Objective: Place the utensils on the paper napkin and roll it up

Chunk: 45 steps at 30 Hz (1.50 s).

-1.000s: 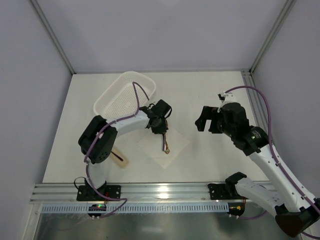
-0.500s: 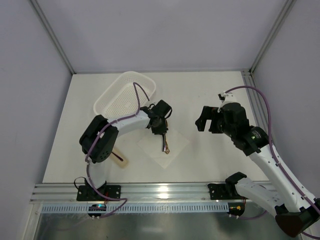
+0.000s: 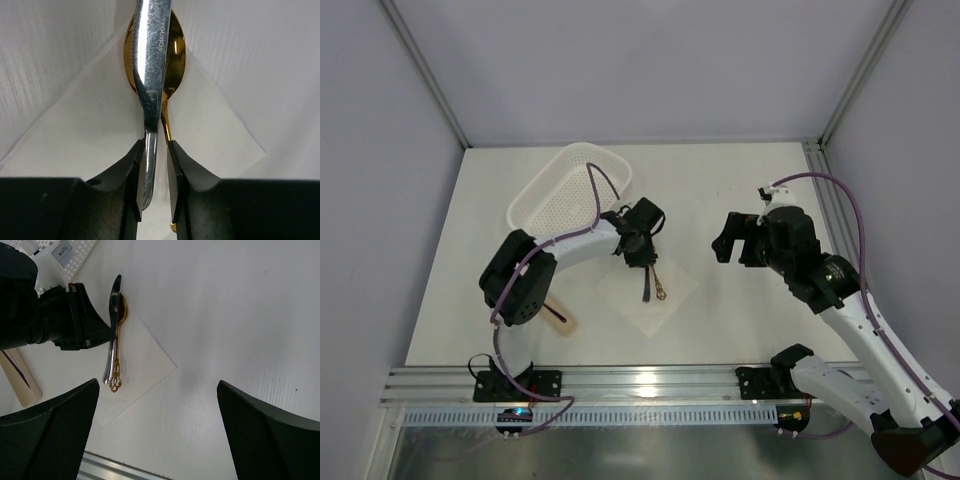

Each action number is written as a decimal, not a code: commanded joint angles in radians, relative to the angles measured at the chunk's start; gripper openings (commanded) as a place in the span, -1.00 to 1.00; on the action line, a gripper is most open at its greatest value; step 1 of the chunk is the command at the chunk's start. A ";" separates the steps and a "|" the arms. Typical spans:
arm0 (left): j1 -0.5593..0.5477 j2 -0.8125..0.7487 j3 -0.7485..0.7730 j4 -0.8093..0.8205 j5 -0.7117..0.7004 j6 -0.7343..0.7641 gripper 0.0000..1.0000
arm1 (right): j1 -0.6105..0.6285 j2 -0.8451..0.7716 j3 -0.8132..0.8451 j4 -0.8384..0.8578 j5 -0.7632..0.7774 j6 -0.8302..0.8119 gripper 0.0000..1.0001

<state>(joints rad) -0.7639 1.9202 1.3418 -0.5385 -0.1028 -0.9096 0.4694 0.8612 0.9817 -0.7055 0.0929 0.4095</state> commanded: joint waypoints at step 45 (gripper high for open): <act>-0.023 -0.130 0.055 -0.083 0.060 0.259 -0.34 | 0.018 0.599 0.018 0.248 -0.099 -0.075 -0.25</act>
<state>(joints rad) -0.7540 1.7615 1.3266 -0.5812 -0.0006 -0.7002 0.4828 1.4952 0.9947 -0.4931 -0.0757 0.3103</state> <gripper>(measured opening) 0.332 0.379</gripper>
